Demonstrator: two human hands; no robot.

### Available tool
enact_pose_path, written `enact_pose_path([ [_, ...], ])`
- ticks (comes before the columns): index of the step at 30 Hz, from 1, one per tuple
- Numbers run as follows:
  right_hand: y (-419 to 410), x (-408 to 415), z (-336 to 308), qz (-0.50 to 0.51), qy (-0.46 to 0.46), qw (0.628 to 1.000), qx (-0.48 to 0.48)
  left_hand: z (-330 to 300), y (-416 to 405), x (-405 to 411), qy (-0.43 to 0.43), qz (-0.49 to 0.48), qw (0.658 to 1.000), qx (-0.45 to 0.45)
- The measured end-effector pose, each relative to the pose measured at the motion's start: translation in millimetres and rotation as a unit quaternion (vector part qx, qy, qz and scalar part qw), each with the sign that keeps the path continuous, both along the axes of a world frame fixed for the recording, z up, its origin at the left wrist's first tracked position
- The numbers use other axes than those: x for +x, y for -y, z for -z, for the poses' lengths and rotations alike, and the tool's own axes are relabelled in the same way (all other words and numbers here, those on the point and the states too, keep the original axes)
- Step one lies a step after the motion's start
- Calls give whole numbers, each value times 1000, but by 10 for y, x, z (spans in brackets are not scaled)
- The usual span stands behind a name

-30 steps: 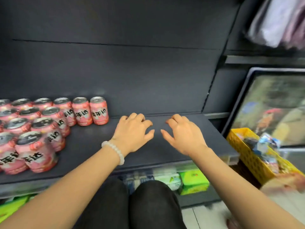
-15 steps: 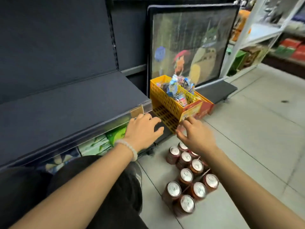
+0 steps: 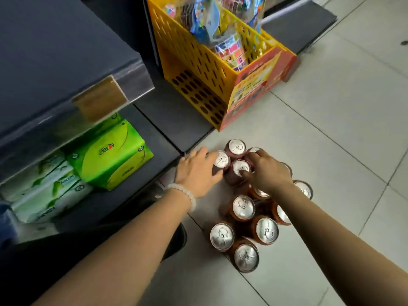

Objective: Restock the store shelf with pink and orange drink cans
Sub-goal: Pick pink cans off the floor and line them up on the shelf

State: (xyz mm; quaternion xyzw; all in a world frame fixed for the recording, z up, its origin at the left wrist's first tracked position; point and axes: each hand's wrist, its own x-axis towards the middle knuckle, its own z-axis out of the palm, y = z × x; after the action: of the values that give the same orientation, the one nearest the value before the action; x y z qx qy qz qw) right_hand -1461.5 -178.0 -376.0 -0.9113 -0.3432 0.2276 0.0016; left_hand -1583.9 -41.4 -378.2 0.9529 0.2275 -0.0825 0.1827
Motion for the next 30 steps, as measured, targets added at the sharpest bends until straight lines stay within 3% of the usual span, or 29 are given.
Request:
enact_pose_path([
  [6, -156, 144, 353, 10, -16, 999, -51, 503, -85, 353, 9, -12, 999, -45],
  [14, -222, 106, 542, 52, -5, 998, -17, 886, -172, 465, -12, -43, 993, -107],
  [25, -193, 75, 613, 92, -16, 995, 25, 894, -131, 527, 11, -65, 994, -91],
  [30, -173, 55, 573, 82, -10, 996, 46, 790, -91, 372, -27, -35, 994, -99],
])
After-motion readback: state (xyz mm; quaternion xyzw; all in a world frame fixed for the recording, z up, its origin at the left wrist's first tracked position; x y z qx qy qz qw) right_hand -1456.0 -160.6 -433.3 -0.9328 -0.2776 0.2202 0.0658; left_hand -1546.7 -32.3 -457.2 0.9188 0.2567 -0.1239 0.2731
